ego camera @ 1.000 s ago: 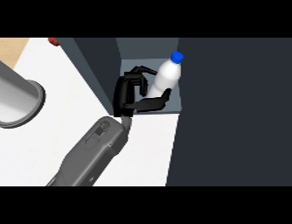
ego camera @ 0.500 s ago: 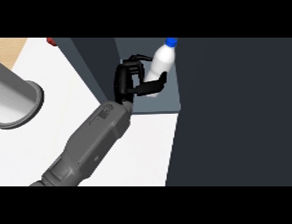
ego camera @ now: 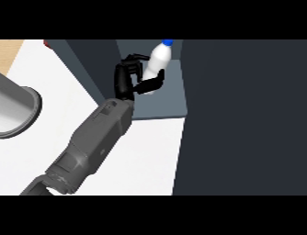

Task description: Pick up the bottled water, place it into the cabinet and close the cabinet

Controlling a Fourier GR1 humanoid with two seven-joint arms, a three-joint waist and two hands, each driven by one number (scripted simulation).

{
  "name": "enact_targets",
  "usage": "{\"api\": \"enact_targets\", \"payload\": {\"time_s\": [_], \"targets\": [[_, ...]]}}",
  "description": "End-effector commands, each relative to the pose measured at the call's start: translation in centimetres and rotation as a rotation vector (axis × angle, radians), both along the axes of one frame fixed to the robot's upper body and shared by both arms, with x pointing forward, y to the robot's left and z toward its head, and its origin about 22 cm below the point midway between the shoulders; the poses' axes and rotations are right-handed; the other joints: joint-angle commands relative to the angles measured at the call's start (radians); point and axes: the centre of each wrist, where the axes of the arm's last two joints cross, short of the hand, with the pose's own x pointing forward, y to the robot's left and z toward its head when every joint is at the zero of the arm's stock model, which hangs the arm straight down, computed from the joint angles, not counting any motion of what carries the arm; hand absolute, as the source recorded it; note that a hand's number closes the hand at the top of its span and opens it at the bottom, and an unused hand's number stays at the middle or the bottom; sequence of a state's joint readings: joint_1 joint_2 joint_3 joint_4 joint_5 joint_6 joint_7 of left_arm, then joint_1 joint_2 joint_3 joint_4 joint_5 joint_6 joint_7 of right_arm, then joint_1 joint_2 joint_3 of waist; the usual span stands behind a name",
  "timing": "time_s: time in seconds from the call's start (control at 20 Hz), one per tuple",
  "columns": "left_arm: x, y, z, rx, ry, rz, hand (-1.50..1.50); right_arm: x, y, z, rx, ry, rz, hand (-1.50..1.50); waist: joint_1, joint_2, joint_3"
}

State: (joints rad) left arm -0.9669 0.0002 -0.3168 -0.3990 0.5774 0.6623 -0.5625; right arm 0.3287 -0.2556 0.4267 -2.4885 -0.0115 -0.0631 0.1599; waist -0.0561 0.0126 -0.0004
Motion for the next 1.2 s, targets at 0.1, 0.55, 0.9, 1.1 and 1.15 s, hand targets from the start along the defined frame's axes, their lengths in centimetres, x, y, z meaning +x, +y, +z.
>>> {"api": "enact_targets", "payload": {"time_s": [0.1,0.55,0.9,1.1,1.15], "targets": [[1.2,0.1,0.9,0.059,-0.021,0.032,1.5,-1.2,-0.1,1.4,0.046,-0.033,0.036,-1.5,-0.007,0.001,0.0],[1.6,0.7,0.6,0.112,-0.013,0.043,-1.5,0.2,-1.0,0.6,0.033,-0.038,0.053,-1.5,-0.018,0.012,0.0],[2.3,0.7,1.6,0.08,-0.03,0.031,-1.5,-0.5,-0.1,0.4,0.063,-0.043,0.056,-1.5,-0.028,0.015,-0.001],[1.7,1.9,0.1,0.066,-0.036,0.005,-1.5,-0.8,-1.4,1.3,0.043,-0.044,0.056,-1.5,-0.014,0.013,-0.001],[2.4,0.7,1.7,0.087,-0.036,0.001,-1.5,-0.2,-0.3,0.5,0.04,-0.023,0.057,-1.5,-0.014,0.011,-0.001]]}}
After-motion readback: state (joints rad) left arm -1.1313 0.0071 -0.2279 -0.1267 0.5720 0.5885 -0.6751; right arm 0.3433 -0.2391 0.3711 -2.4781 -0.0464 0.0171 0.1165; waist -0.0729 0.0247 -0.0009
